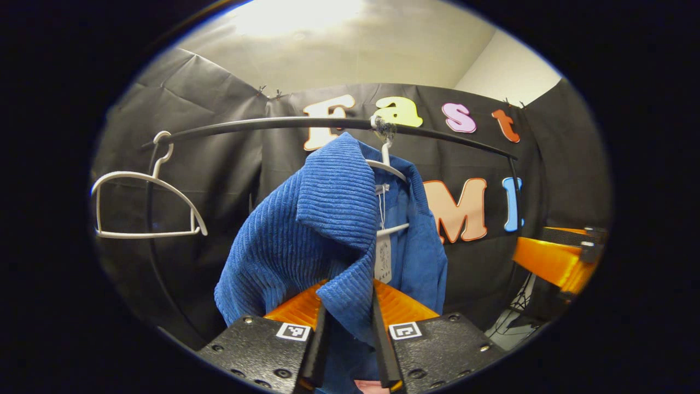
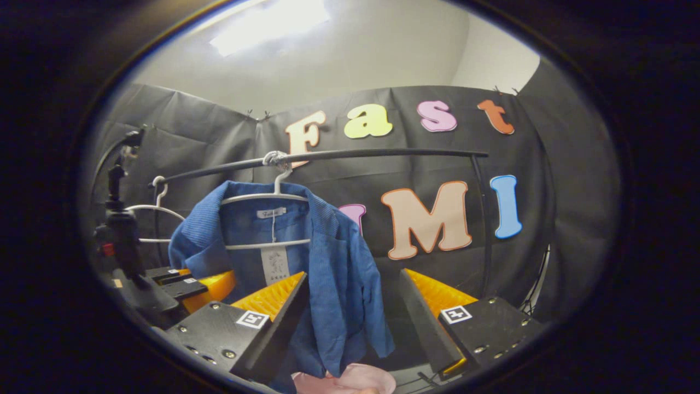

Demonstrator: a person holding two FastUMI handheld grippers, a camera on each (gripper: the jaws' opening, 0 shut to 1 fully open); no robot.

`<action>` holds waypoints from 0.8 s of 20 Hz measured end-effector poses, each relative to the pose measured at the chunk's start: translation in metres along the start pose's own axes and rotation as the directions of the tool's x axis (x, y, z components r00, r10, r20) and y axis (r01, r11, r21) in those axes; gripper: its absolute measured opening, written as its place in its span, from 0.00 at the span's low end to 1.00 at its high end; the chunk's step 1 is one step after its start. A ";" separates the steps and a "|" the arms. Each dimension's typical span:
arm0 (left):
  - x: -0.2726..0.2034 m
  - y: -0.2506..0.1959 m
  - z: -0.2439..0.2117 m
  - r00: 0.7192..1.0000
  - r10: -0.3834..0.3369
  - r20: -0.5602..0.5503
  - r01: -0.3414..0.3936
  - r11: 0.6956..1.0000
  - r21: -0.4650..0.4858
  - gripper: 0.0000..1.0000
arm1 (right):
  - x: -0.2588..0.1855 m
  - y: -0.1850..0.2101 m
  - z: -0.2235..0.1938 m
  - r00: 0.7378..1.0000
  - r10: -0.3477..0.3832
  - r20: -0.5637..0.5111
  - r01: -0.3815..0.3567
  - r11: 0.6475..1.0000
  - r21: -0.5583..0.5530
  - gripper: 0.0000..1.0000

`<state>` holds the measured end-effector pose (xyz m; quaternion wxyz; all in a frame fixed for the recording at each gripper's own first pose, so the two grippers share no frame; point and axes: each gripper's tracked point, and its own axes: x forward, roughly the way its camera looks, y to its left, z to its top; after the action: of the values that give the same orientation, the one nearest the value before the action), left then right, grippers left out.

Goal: Grasp the clothes on the hanger with both hands and then place them into the laundry hamper below.

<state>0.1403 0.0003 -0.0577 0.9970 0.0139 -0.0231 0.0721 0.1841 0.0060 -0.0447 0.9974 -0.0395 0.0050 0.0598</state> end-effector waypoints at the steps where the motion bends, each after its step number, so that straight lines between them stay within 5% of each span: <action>1: 0.002 0.000 -0.001 1.000 -0.020 0.002 0.020 1.000 -0.009 0.24 | 0.014 0.003 -0.008 1.000 0.012 -0.014 -0.012 1.000 0.005 0.98; 4: 0.000 0.006 0.003 0.998 -0.057 0.001 0.057 0.998 -0.028 0.04 | 0.046 0.024 -0.032 0.995 0.088 -0.047 -0.086 0.995 0.044 0.98; 6: -0.005 0.008 0.010 0.997 -0.074 0.002 0.074 0.996 -0.056 0.01 | 0.066 0.031 -0.036 0.993 0.113 -0.045 -0.111 0.992 0.054 0.94; 11: -0.024 0.014 0.031 0.996 -0.084 0.014 0.085 0.995 -0.060 0.00 | 0.116 0.058 -0.026 0.984 0.171 -0.058 -0.161 0.977 0.142 1.00; 13: -0.031 0.011 0.040 0.994 -0.106 0.027 0.108 0.993 -0.057 0.02 | 0.130 0.071 -0.025 0.977 0.195 -0.083 -0.181 0.972 0.152 0.93; 14: -0.038 0.007 0.045 0.991 -0.134 0.029 0.136 0.989 -0.066 0.01 | 0.135 0.072 -0.028 0.976 0.192 -0.102 -0.177 0.974 0.141 0.98; 16: -0.056 0.008 0.052 0.987 -0.157 0.038 0.160 0.985 -0.065 0.02 | 0.143 0.075 -0.036 0.975 0.175 -0.138 -0.158 0.979 0.127 0.73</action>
<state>0.0814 -0.0017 -0.0085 0.9990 -0.0172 -0.0409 -0.0084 0.3170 0.0946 -0.0885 0.9863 0.0143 0.0861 0.1397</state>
